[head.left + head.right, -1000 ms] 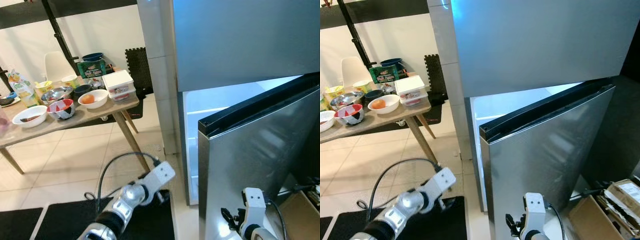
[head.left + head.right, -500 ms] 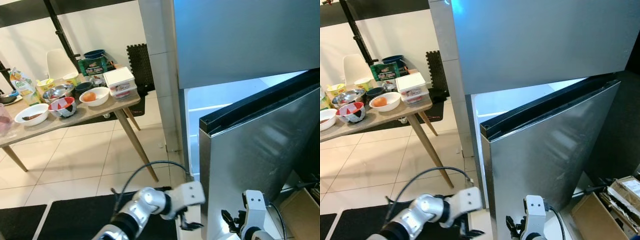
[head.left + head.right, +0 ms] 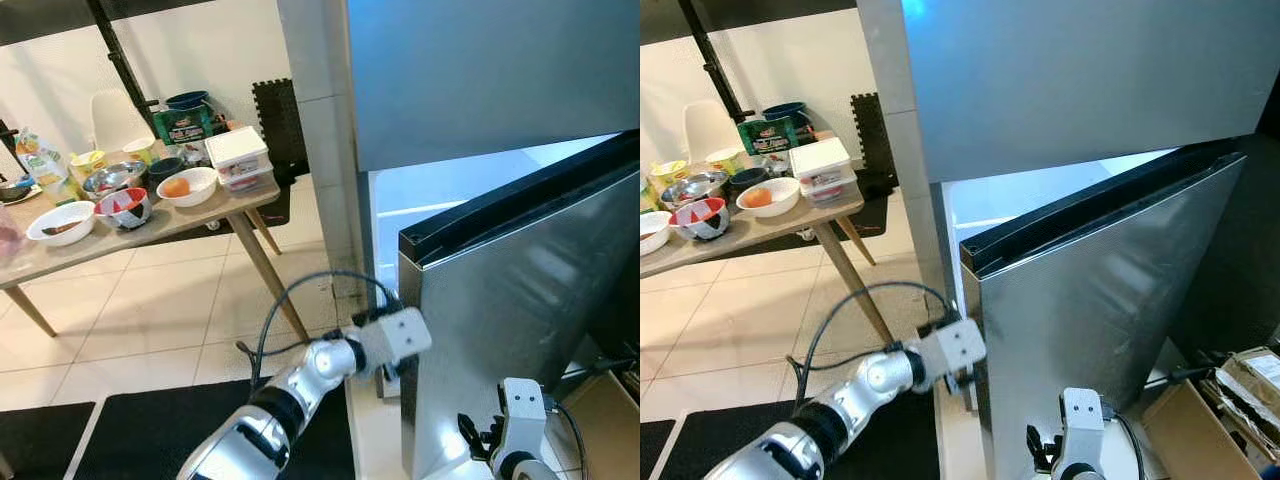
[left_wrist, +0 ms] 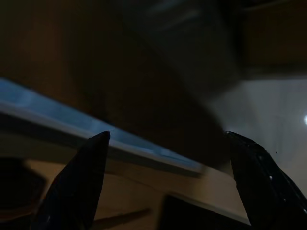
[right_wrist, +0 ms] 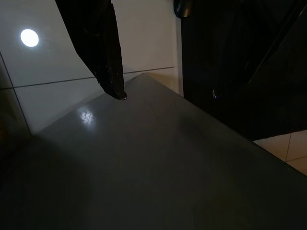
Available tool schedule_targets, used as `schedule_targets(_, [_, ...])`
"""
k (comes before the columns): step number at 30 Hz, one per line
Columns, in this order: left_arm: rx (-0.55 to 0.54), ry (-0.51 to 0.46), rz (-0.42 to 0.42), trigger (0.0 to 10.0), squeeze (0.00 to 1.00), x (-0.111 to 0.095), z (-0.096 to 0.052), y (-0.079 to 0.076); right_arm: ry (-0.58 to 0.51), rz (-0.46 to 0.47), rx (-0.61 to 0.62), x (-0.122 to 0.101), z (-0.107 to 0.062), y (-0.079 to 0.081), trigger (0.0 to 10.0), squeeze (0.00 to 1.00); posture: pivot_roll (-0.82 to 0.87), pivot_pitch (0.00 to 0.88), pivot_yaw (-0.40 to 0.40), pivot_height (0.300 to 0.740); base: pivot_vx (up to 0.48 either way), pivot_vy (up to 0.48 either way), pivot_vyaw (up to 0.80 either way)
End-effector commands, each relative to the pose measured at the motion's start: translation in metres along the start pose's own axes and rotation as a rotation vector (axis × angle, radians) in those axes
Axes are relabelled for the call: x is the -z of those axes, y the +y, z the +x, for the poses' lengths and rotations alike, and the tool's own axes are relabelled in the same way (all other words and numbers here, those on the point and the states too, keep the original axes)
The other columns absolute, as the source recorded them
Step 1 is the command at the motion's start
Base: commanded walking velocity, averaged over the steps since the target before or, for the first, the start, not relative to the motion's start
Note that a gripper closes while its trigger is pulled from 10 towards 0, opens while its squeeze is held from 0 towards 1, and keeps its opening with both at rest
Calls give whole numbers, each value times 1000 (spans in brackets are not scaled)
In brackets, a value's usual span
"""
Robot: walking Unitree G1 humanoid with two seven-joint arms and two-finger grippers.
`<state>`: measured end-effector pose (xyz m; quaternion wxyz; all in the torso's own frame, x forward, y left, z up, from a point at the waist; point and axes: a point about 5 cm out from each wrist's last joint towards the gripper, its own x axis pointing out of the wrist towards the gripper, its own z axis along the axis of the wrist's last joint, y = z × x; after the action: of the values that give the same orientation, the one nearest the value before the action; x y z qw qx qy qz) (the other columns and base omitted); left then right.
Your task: Restocking fridge
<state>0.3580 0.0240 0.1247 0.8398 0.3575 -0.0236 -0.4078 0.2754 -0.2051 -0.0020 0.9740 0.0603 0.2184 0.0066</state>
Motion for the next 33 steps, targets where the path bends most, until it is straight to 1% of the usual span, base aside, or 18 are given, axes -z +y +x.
schedule_targets(1, [-107, 119, 26, 10000, 0, 26, -13, 16, 2, 6, -7, 5, -1, 4, 10000, 0, 3, 149, 129, 707, 0, 0, 0])
schedule_targets(5, [-209, 194, 37, 10000, 0, 40, -23, 30, -1, 7, -18, 3, 0, 7, 10000, 0, 3, 145, 123, 707, 0, 0, 0])
schedule_targets(6, [-320, 283, 43, 10000, 0, 57, -39, 47, -6, 6, -29, 1, 2, 9, 10000, 0, 5, 143, 121, 707, 0, 0, 0])
schedule_targets(7, [-320, 283, 43, 10000, 0, 57, -39, 47, -6, 6, -29, 1, 2, 9, 10000, 0, 5, 143, 121, 707, 0, 0, 0])
schedule_targets(9, [-431, 382, 44, 10000, 0, 76, -59, 64, -14, 5, -37, -1, 3, 11, 10000, 0, 7, 142, 120, 707, 0, 0, 0])
schedule_targets(10, [-515, 447, 0, 10000, 0, 90, -75, 75, -16, 5, -38, -2, 3, 11, 10000, 0, 9, 140, 120, 707, 0, 0, 0])
schedule_targets(11, [-515, 447, 0, 10000, 0, 90, -75, 75, -16, 5, -38, -2, 3, 11, 10000, 0, 9, 140, 120, 707, 0, 0, 0])
schedule_targets(12, [-614, 524, -134, 10000, 0, 110, -100, 85, -19, -5, -26, -2, 3, 10, 10000, 0, 15, 139, 117, 707, 0, 0, 0])
schedule_targets(13, [-629, 533, -222, 10000, 0, 117, -108, 86, -21, -14, -14, -3, 3, 8, 10000, 0, 15, 139, 117, 707, 0, 0, 0])
schedule_targets(15, [-629, 533, -222, 10000, 0, 117, -108, 86, -21, -14, -14, -3, 3, 8, 10000, 0, 15, 139, 117, 707, 0, 0, 0])
schedule_targets(16, [-620, 525, -311, 10000, 0, 123, -113, 82, -33, -20, -6, -5, 3, 7, 10000, 0, 19, 139, 117, 707, 0, 0, 0])
schedule_targets(17, [-620, 525, -311, 10000, 0, 123, -113, 82, -33, -20, -6, -5, 3, 7, 10000, 0, 19, 139, 117, 707, 0, 0, 0])
schedule_targets(18, [-601, 501, -407, 10000, 0, 129, -116, 73, -60, -19, -12, -12, 5, 10, 10000, 0, 17, 139, 115, 707, 0, 0, 0])
schedule_targets(20, [-553, 440, -551, 10000, 0, 140, -117, 41, -154, -21, -61, -37, 14, 26, 10000, 0, 19, 142, 109, 707, 0, 0, 0])
schedule_targets(23, [-541, 426, -582, 10000, 0, 142, -116, 28, -187, -23, -80, -46, 17, 32, 10000, 0, 21, 142, 106, 707, 0, 0, 0])
schedule_targets(25, [-482, 358, -629, 10000, 0, 139, -109, -12, -292, -6, -139, -78, 23, 47, 10000, 0, 26, 146, 89, 707, 0, 0, 0])
schedule_targets(27, [-447, 305, -657, 10000, 0, 133, -106, -37, -369, 6, -199, -100, 26, 58, 10000, 0, 26, 146, 89, 707, 0, 0, 0])
schedule_targets(33, [-384, 188, -701, 10000, 0, 111, -111, -66, -428, -11, -321, -125, 28, 80, 10000, 0, 28, 144, 70, 707, 0, 0, 0])
